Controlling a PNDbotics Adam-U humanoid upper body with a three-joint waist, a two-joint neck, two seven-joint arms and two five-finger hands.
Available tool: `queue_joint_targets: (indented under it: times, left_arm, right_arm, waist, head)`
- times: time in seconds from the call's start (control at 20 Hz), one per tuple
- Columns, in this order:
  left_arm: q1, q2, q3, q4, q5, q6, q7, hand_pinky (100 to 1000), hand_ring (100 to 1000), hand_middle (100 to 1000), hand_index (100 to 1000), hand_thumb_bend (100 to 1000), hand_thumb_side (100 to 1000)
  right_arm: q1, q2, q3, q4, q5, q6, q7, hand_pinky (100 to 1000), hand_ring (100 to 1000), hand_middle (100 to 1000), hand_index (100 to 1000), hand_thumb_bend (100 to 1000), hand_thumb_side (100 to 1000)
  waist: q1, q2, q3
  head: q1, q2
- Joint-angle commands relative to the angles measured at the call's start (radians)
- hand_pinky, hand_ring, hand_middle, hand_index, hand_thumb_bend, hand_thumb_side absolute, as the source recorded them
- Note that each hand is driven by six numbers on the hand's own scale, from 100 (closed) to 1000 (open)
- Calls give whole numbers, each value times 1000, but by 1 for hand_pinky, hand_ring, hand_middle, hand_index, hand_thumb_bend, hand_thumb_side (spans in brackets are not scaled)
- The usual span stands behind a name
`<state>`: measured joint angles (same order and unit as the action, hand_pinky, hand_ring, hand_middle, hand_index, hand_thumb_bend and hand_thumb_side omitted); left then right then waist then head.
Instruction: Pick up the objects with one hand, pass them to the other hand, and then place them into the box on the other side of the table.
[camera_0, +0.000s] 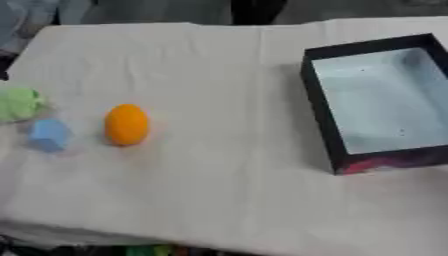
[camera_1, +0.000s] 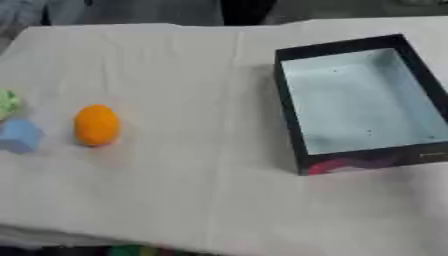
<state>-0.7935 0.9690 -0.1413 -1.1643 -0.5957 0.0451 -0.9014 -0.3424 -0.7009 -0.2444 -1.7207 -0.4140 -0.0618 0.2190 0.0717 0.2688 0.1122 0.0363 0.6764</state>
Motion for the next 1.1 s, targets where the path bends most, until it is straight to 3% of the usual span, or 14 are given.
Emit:
queue_joint_targets:
  times: [0.05,0.4,0.75,1.1]
  left_arm:
    - [-21,26,15,-1,-7,-10,-6,895,857,788,775,650,100]
    - [-30,13,6,1,-3,-22,-6,894,856,788,781,664,100]
    - [-46,-10,-10,6,8,-30,-6,886,849,779,784,677,100]
    - [-55,-32,-32,26,2,-37,-6,857,823,758,783,689,100]
  right_arm:
    - [-11,-34,-8,-21,5,0,-5,972,1000,1000,1000,842,333]
    - [-11,-30,-7,-22,10,0,-6,972,1000,1000,1000,842,330]
    - [-12,-25,-7,-22,14,1,-3,972,1000,1000,1000,843,326]
    - [-13,-21,-7,-23,19,4,-5,972,1000,1000,1000,842,325]
  waist:
    - [2,-30,2]
    - [0,-26,0]
    - [-2,-19,-1]
    - [-4,-14,-3]
  head:
    - [9,1]
    - [15,-6]
    - [51,-19]
    - [49,-24]
